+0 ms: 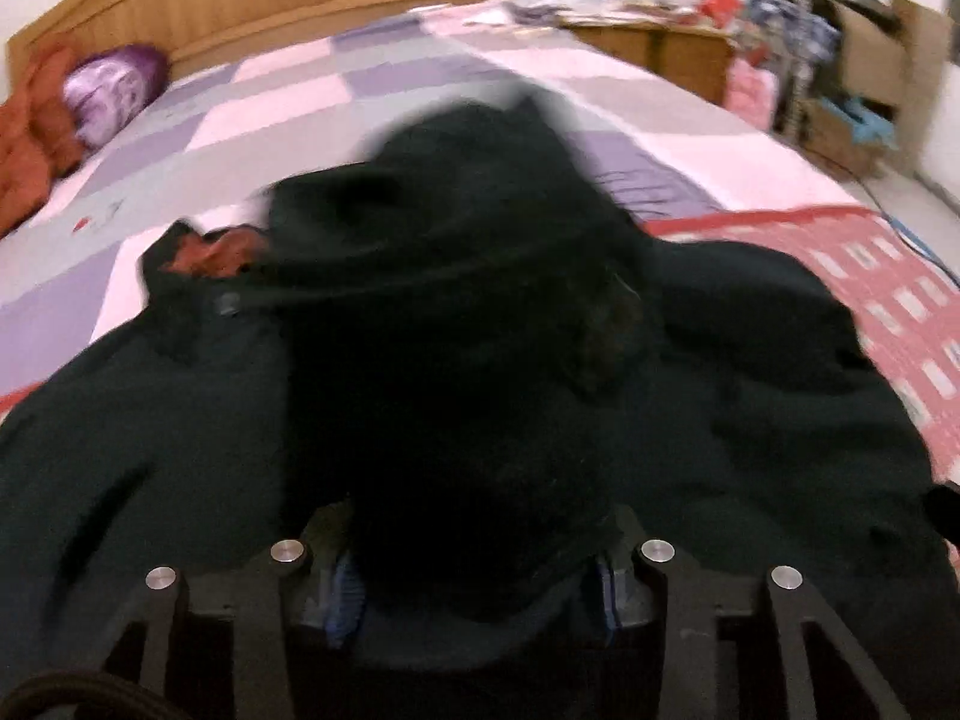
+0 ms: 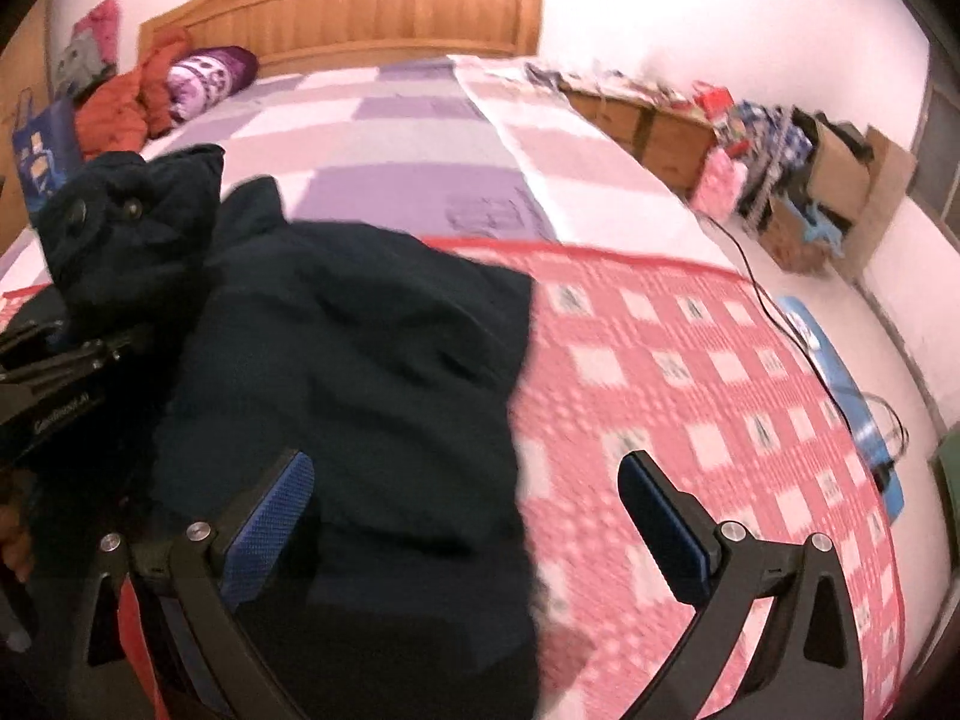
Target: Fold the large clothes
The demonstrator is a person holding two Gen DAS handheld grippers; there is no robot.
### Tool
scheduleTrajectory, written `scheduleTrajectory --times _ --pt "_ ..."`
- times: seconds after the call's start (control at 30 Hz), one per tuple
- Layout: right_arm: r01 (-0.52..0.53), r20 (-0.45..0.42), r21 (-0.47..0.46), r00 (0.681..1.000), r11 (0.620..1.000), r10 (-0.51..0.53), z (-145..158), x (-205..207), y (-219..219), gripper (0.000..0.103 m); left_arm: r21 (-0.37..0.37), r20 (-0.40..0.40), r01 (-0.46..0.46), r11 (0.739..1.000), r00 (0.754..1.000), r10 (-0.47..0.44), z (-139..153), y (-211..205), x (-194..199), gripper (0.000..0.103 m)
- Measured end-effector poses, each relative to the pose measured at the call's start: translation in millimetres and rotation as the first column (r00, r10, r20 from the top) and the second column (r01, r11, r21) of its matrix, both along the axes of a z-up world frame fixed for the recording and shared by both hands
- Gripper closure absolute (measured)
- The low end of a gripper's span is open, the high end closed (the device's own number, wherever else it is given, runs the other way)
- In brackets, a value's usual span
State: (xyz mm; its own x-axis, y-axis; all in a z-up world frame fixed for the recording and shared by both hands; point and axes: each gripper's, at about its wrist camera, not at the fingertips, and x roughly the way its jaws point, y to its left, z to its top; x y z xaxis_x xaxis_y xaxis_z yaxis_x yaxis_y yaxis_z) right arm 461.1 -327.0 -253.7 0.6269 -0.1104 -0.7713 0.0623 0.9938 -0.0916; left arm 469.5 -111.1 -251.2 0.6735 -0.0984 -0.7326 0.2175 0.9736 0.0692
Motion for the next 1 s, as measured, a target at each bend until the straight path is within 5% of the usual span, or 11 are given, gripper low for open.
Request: scheduleTrajectory --times 0.3,0.5,0.73,0.87,1.0 --pt "0.093 0.004 0.042 0.996 0.995 -0.093 6 -23 -27 0.000 -0.201 -0.020 0.148 0.968 0.988 -0.155 13 -15 -32 0.029" --pt "0.136 0.055 0.077 0.989 0.988 -0.140 28 -17 -25 0.000 -0.207 -0.012 0.239 0.949 0.969 -0.247 17 -16 -49 0.025" --pt "0.069 0.082 0.054 0.994 0.996 -0.073 42 -2 12 0.000 -0.113 0.060 -0.043 0.993 0.997 0.050 29 103 -52 0.025" --pt "-0.003 0.097 0.044 0.995 0.999 -0.002 46 21 56 0.000 -0.077 0.050 -0.280 0.957 0.957 0.284 24 182 -20 0.025" --pt "-0.114 0.117 0.035 0.987 0.993 0.109 45 54 116 0.000 -0.019 -0.092 -0.389 0.921 0.918 0.385 -18 235 9 0.020"
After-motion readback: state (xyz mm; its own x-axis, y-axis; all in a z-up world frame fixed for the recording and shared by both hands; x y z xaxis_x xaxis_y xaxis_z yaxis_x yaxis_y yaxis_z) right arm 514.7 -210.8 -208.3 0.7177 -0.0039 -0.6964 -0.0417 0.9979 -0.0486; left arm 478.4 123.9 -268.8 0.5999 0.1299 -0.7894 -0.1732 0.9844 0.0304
